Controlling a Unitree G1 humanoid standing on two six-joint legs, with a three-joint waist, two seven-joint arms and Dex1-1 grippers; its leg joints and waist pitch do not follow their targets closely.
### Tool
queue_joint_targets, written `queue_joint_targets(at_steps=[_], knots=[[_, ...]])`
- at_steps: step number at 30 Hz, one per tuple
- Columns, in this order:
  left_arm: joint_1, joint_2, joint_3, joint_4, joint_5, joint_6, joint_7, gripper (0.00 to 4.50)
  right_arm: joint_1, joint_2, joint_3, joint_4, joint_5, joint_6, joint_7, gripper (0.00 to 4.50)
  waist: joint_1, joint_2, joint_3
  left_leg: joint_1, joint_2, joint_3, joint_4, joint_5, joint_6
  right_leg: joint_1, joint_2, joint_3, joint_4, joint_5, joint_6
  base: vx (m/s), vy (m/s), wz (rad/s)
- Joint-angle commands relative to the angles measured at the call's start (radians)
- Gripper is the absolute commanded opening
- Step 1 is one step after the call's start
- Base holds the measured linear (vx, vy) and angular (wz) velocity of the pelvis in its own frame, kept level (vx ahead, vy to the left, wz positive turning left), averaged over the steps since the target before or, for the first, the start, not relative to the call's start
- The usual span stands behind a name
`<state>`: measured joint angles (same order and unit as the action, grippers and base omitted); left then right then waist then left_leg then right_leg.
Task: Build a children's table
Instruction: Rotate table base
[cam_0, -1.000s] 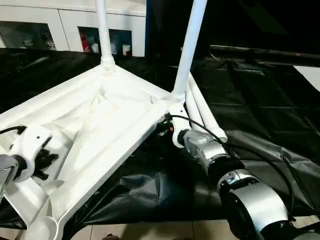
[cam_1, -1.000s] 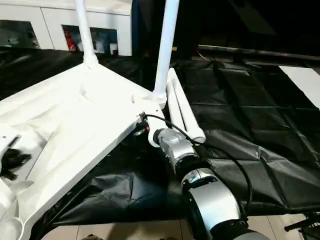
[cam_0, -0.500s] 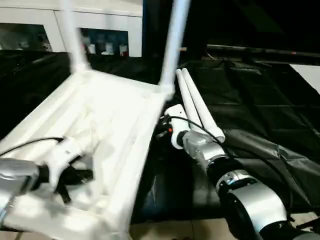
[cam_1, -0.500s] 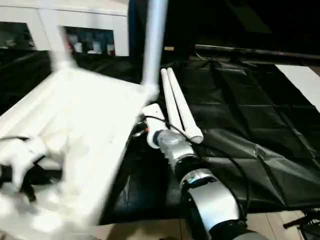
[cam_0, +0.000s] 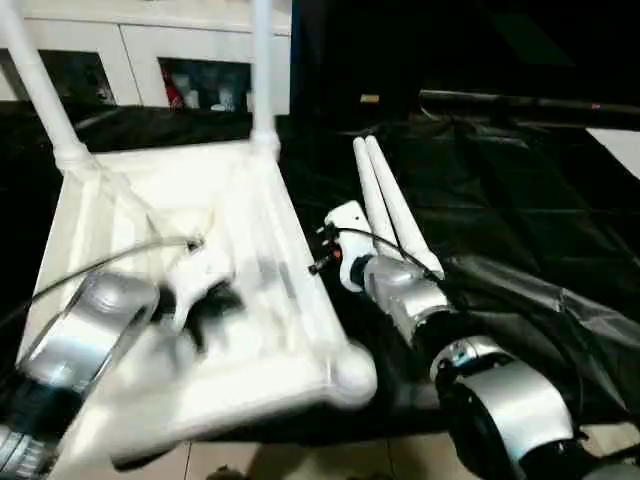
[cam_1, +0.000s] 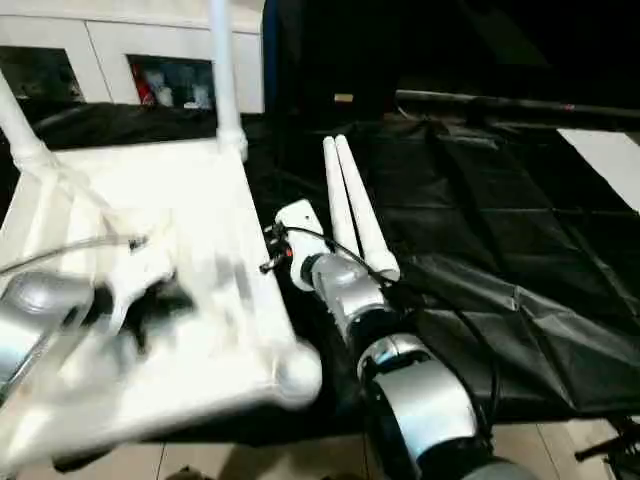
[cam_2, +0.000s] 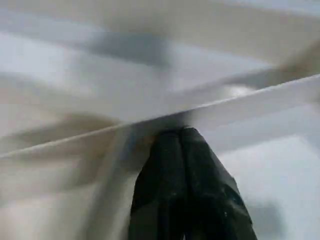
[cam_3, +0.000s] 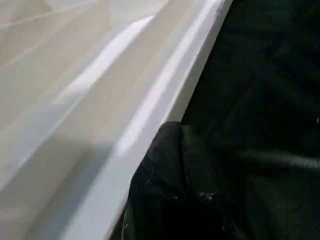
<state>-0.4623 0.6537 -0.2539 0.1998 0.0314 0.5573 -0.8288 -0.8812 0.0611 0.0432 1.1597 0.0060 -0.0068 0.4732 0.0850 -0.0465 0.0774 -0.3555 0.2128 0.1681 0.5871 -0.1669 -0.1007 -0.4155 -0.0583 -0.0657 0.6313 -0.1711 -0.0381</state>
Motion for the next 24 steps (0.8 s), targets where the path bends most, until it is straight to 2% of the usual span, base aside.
queue_joint_targets(at_steps=[1, 2, 3, 4, 6, 7, 10, 11, 12, 14, 15, 16, 17, 18, 19, 20, 21, 22, 23, 24], knots=[[-0.041, -0.007, 0.012, 0.032, 0.054, -0.022, 0.097, 0.14, -0.004, -0.002, -0.004, -0.041, 0.012, -0.006, 0.033, 0.0, 0.002, 0.048, -0.079, 0.011, 0.009, -0.006, -0.071, -0.31, -0.053, 0.054, -0.068, 0.053, -0.076, -0.259, -0.157, 0.0, 0.0, 0.0], [-0.07, -0.028, 0.021, 0.072, 0.086, -0.024, 0.173, 0.14, 0.006, -0.017, -0.012, -0.078, 0.022, -0.007, 0.043, 0.0, -0.001, 0.043, -0.08, 0.003, 0.011, -0.009, -0.072, -0.29, -0.05, 0.06, -0.069, 0.051, -0.074, -0.243, -0.162, 0.0, 0.0, 0.0], [-0.081, -0.035, 0.021, 0.089, 0.105, -0.04, 0.21, 0.14, 0.012, -0.023, -0.015, -0.096, 0.027, -0.005, 0.046, 0.0, 0.002, 0.043, -0.08, 0.009, 0.01, -0.007, -0.07, -0.294, -0.048, 0.055, -0.068, 0.05, -0.078, -0.246, -0.161, 0.0, 0.0, 0.0], [-0.09, -0.04, 0.019, 0.106, 0.118, -0.057, 0.231, 0.14, 0.016, -0.025, -0.017, -0.106, 0.03, -0.005, 0.049, 0.0, 0.003, 0.046, -0.084, 0.008, 0.012, -0.008, -0.068, -0.28, -0.044, 0.057, -0.07, 0.051, -0.073, -0.219, -0.171, 0.0, 0.0, 0.0], [-0.104, -0.051, 0.011, 0.135, 0.156, -0.089, 0.297, 0.14, 0.032, -0.035, -0.015, -0.148, 0.032, -0.005, 0.051, 0.0, 0.005, 0.046, -0.083, 0.004, 0.011, -0.009, -0.068, -0.26, -0.039, 0.058, -0.067, 0.049, -0.071, -0.187, -0.177, 0.0, 0.0, 0.0], [-0.106, -0.048, 0.001, 0.139, 0.179, -0.117, 0.324, 0.14, 0.046, -0.041, -0.013, -0.183, 0.037, 0.004, 0.061, 0.0, 0.008, 0.05, -0.084, 0.006, 0.01, -0.009, -0.066, -0.254, -0.037, 0.058, -0.065, 0.048, -0.07, -0.168, -0.178, 0.0, 0.0, 0.0], [-0.083, -0.054, 0.013, 0.09, 0.184, -0.133, 0.348, 0.14, 0.104, -0.066, 0.001, -0.325, 0.047, 0.047, 0.111, 0.0, 0.009, 0.049, -0.086, 0.004, 0.012, -0.009, -0.066, -0.238, -0.032, 0.061, -0.066, 0.047, -0.065, -0.118, -0.189, 0.0, 0.0, 0.0], [-0.054, -0.059, 0.039, 0.016, 0.145, -0.112, 0.315, 0.14, 0.15, -0.093, 0.01, -0.439, 0.065, 0.102, 0.167, 0.0, 0.011, 0.046, -0.088, 0.004, 0.014, -0.009, -0.065, -0.222, -0.024, 0.065, -0.066, 0.046, -0.062, -0.085, -0.197, 0.0, 0.0, 0.0], [-0.052, -0.06, 0.042, 0.01, 0.141, -0.108, 0.312, 0.14, 0.153, -0.095, 0.011, -0.447, 0.067, 0.107, 0.172, 0.0, 0.014, 0.045, -0.09, 0.002, 0.016, -0.01, -0.065, -0.208, -0.022, 0.069, -0.069, 0.046, -0.06, -0.064, -0.2, 0.0, 0.0, 0.0], [0.003, -0.064, 0.095, -0.144, 0.022, -0.026, 0.201, 0.14, 0.221, -0.16, 0.029, -0.626, 0.126, 0.234, 0.292, 0.0, 0.018, 0.045, -0.089, 0.004, 0.015, -0.007, -0.063, -0.201, -0.015, 0.065, -0.067, 0.046, -0.061, -0.055, -0.213, 0.0, 0.0, 0.0], [0.026, -0.053, 0.105, -0.214, -0.036, 0.022, 0.137, 0.14, 0.249, -0.199, 0.043, -0.698, 0.152, 0.285, 0.349, 0.0, 0.021, 0.043, -0.087, 0.003, 0.017, -0.007, -0.063, -0.199, -0.013, 0.067, -0.068, 0.046, -0.06, -0.055, -0.217, 0.0, 0.0, 0.0], [0.035, -0.047, 0.107, -0.241, -0.06, 0.04, 0.113, 0.14, 0.262, -0.217, 0.051, -0.731, 0.164, 0.307, 0.372, 0.0, 0.023, 0.042, -0.083, 0.003, 0.017, -0.005, -0.065, -0.223, -0.011, 0.065, -0.068, 0.046, -0.065, -0.096, -0.216, 0.0, 0.0, 0.0], [0.055, -0.03, 0.113, -0.306, -0.12, 0.095, 0.059, 0.14, 0.287, -0.264, 0.068, -0.795, 0.186, 0.35, 0.428, 0.0, 0.024, 0.041, -0.078, 0.004, 0.014, -0.003, -0.066, -0.256, -0.01, 0.06, -0.066, 0.046, -0.073, -0.156, -0.205, 0.0, 0.0, 0.0], [0.067, -0.019, 0.116, -0.343, -0.155, 0.128, 0.03, 0.14, 0.302, -0.291, 0.079, -0.83, 0.198, 0.375, 0.46, 0.0, 0.025, 0.039, -0.077, 0.006, 0.014, -0.003, -0.066, -0.27, -0.012, 0.061, -0.066, 0.046, -0.074, -0.185, -0.198, 0.0, 0.0, 0.0], [0.079, -0.008, 0.117, -0.38, -0.196, 0.155, 0.001, 0.14, 0.32, -0.327, 0.092, -0.87, 0.208, 0.396, 0.497, 0.0, 0.027, 0.036, -0.072, 0.007, 0.014, -0.003, -0.069, -0.29, -0.008, 0.057, -0.066, 0.047, -0.082, -0.246, -0.182, 0.0, 0.0, 0.0], [0.089, 0.005, 0.114, -0.411, -0.231, 0.177, -0.028, 0.14, 0.336, -0.361, 0.104, -0.903, 0.214, 0.413, 0.529, 0.0, 0.028, 0.034, -0.069, 0.007, 0.013, -0.004, -0.07, -0.303, -0.008, 0.059, -0.067, 0.046, -0.085, -0.284, -0.172, 0.0, 0.0, 0.0], [0.1, 0.019, 0.104, -0.433, -0.251, 0.187, -0.051, 0.14, 0.354, -0.395, 0.111, -0.943, 0.219, 0.442, 0.558, 0.0, 0.031, 0.035, -0.068, 0.011, 0.012, -0.003, -0.069, -0.322, -0.006, 0.053, -0.067, 0.047, -0.093, -0.346, -0.153, 0.0, 0.0, 0.0], [0.114, 0.045, 0.069, -0.442, -0.25, 0.192, -0.087, 0.14, 0.376, -0.437, 0.12, -0.991, 0.225, 0.475, 0.593, 0.0, 0.03, 0.032, -0.064, 0.009, 0.01, -0.005, -0.071, -0.332, -0.004, 0.054, -0.065, 0.046, -0.099, -0.393, -0.135, 0.0, 0.0, 0.0], [0.119, 0.056, 0.052, -0.442, -0.244, 0.19, -0.101, 0.14, 0.385, -0.452, 0.123, -1.009, 0.227, 0.488, 0.606, 0.0, 0.033, 0.032, -0.062, 0.015, 0.009, -0.006, -0.071, -0.346, -0.001, 0.049, -0.065, 0.046, -0.106, -0.447, -0.109, 0.0, 0.0, 0.0], [0.123, 0.065, 0.023, -0.426, -0.208, 0.182, -0.111, 0.14, 0.395, -0.469, 0.126, -1.036, 0.228, 0.511, 0.617, 0.0, 0.03, 0.031, -0.06, 0.015, 0.008, -0.007, -0.072, -0.355, 0.001, 0.047, -0.064, 0.046, -0.109, -0.477, -0.097, 0.0, 0.0, 0.0]])
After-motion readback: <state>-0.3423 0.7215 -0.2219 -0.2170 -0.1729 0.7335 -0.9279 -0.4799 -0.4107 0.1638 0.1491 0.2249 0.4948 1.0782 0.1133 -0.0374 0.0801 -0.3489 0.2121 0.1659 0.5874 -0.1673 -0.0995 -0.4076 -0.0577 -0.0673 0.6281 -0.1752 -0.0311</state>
